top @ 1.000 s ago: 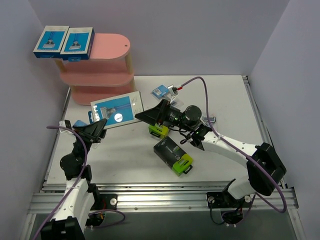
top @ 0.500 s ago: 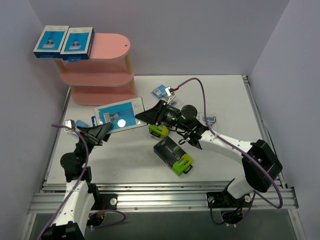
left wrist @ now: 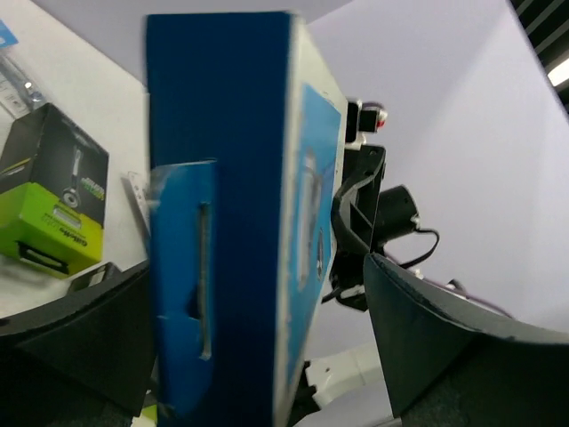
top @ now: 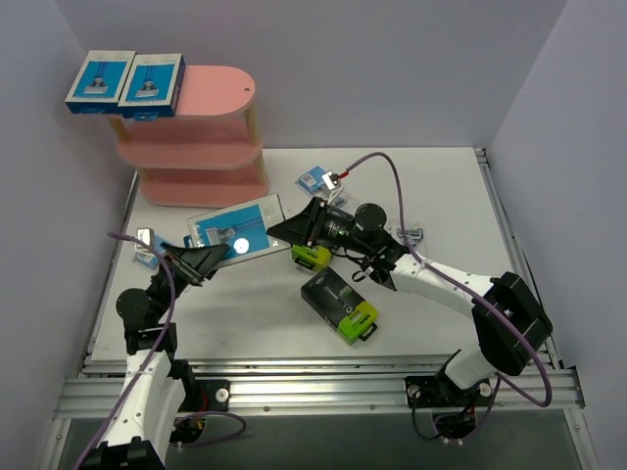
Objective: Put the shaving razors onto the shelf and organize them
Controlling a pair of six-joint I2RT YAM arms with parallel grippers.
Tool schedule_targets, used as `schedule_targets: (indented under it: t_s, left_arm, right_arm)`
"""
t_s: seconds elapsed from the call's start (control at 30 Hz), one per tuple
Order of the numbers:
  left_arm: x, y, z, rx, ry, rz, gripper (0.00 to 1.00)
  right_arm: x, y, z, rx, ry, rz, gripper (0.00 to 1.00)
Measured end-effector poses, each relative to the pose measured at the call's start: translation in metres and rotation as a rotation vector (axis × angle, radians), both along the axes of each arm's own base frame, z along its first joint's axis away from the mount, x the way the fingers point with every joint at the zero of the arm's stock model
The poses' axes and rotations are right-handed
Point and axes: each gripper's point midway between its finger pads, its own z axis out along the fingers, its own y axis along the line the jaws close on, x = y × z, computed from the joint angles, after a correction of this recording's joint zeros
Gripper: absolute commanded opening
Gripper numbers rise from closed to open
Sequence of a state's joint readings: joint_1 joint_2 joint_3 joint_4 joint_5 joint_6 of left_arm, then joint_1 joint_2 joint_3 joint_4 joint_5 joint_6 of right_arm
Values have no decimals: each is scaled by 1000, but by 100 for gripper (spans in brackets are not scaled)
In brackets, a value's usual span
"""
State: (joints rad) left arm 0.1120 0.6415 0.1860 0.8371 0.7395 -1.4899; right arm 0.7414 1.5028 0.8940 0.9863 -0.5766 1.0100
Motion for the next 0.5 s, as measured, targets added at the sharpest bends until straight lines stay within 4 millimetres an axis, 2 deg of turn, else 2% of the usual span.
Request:
schedule_targets:
  t_s: [0.17,0.33,0.5]
  left_arm:
    - [0,-7,1,118,-24,-30,94]
    - [2,-11,-8,216,-14,-43,94]
    - [3,-14,-7,293,-31,-57,97]
  right_arm:
    - [17,-20,-12,-39,43,5,0]
    - [32,-41,-8,-69,42,4,0]
    - [39,-48,2,-103,12,23,0]
